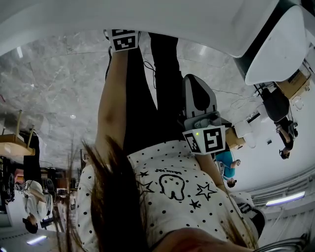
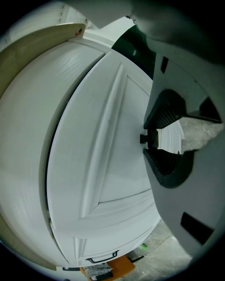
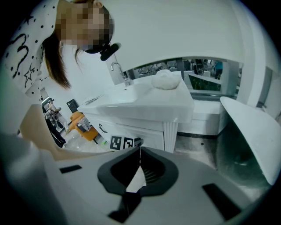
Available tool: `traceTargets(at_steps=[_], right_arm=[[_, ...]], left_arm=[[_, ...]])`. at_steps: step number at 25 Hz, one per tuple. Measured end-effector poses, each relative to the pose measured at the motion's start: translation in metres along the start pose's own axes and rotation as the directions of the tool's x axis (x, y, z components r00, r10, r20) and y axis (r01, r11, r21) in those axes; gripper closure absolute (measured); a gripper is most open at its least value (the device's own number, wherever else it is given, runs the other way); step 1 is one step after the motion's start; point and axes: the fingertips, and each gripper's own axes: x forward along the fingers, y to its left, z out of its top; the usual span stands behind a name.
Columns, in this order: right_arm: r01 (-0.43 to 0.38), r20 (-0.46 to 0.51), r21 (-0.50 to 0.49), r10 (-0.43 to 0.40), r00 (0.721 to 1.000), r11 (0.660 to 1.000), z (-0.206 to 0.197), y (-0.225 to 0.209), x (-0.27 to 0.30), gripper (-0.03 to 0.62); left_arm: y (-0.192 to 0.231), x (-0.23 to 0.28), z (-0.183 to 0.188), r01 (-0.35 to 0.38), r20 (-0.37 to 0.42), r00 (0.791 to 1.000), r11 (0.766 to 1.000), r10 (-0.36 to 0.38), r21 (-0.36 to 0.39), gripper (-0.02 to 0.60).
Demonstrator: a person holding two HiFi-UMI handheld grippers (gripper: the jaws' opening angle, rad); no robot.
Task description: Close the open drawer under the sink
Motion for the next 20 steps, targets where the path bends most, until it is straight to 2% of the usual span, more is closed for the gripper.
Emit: traceTargets(at_steps=[20], right_arm=[[-0.012,0.000,-0.001,0.012,1.000,1.000,-0.0047,0.0001,-0.0040,0.580]], left_arm=[[-0.0010,0.0023,0.0048,-0.005,0.013,1.000,1.000,0.005,-0.002,0.439]])
